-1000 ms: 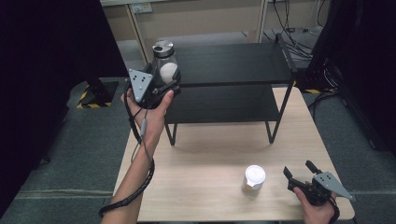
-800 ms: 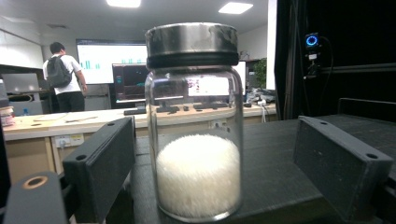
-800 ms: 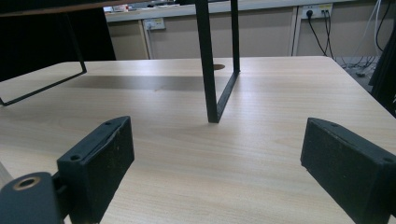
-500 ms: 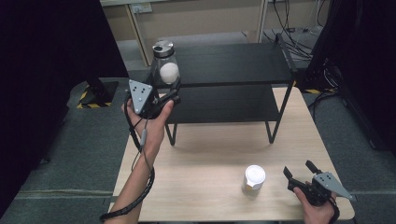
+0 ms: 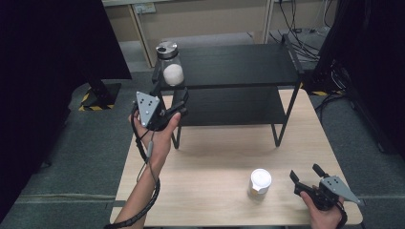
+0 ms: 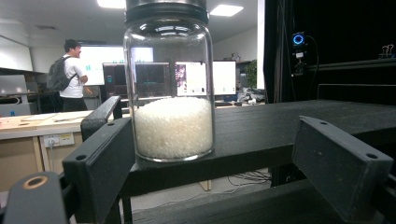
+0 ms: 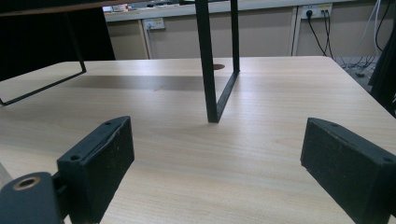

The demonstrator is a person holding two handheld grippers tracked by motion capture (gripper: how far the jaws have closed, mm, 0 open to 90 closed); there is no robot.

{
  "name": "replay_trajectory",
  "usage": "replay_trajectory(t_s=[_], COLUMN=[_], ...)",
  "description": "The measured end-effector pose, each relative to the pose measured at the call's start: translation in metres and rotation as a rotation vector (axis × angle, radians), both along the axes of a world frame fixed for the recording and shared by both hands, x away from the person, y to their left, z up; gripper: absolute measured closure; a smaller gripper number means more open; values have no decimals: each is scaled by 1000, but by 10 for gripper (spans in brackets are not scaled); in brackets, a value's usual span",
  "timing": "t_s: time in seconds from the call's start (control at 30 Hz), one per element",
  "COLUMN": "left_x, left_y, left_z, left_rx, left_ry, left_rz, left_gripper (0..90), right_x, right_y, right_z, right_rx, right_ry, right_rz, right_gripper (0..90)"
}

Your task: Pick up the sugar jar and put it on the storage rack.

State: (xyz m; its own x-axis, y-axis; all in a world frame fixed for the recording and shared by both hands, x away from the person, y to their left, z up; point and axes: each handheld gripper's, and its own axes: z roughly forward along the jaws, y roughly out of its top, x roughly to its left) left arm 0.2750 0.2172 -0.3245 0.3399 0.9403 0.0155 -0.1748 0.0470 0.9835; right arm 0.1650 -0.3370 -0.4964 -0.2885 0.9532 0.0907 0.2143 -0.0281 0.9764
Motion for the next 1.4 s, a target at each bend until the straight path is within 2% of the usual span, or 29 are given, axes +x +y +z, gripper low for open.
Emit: replay_trajectory(t_s=[0.67,1.4], left_x=[-14,-27], left_y=[1,8], left_z=[-29,-68], left_rx=[3,5], left_ry=[6,41], left_rz=[-30,-51], left_gripper=[123,122], right_x=[0,0], right_y=[0,0], right_z=[0,0], right_rx=[-1,-3], right_ry=[-1,-3], right_rz=[0,-1], right_gripper=[98,98])
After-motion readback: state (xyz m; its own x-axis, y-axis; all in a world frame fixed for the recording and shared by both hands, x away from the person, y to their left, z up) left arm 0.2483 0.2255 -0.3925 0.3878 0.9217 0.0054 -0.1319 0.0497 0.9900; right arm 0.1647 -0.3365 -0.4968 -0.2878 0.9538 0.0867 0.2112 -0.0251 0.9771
